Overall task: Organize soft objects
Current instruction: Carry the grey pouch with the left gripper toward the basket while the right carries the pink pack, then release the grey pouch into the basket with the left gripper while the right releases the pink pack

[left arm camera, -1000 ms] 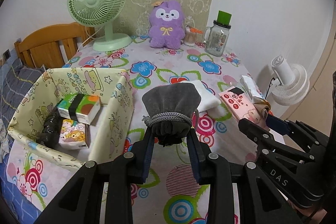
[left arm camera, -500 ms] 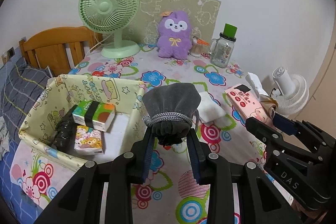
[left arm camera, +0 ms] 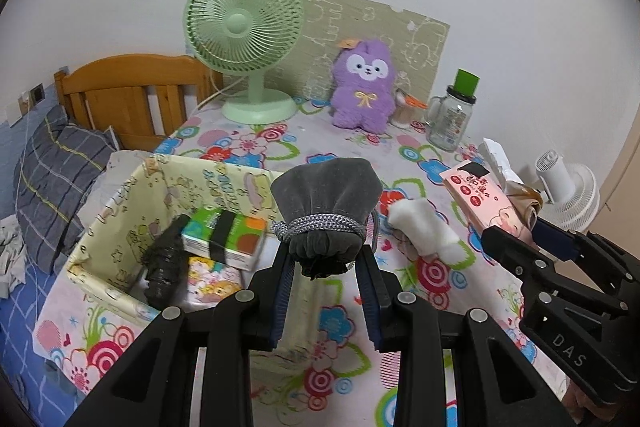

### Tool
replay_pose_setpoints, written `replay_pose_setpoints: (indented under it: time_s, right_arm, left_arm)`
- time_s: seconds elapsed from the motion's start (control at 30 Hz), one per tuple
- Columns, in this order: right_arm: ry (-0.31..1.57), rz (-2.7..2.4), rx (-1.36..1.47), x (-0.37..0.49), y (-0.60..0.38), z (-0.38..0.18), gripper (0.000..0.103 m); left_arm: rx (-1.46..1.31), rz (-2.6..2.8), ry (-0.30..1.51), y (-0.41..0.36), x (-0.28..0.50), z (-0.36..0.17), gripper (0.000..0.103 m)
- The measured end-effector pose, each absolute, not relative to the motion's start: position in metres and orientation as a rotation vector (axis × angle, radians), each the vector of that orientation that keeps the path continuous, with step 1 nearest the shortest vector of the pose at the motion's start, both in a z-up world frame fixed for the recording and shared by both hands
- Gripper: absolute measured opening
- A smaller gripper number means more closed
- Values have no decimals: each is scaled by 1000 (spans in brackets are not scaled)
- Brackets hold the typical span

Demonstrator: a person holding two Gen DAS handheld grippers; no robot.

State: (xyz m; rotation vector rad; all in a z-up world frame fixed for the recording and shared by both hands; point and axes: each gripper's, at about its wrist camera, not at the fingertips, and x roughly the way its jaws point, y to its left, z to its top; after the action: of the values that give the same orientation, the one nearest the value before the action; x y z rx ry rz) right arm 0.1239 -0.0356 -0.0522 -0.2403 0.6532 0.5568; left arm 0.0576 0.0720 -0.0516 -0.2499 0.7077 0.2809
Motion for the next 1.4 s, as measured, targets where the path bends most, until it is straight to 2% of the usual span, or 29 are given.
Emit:
replay_pose_setpoints:
  time_s: [1.4]
  right_arm:
    - [641,759,-367,111,111,-47,46]
  left_arm:
    - [-350,476,651,199,24,-53,32]
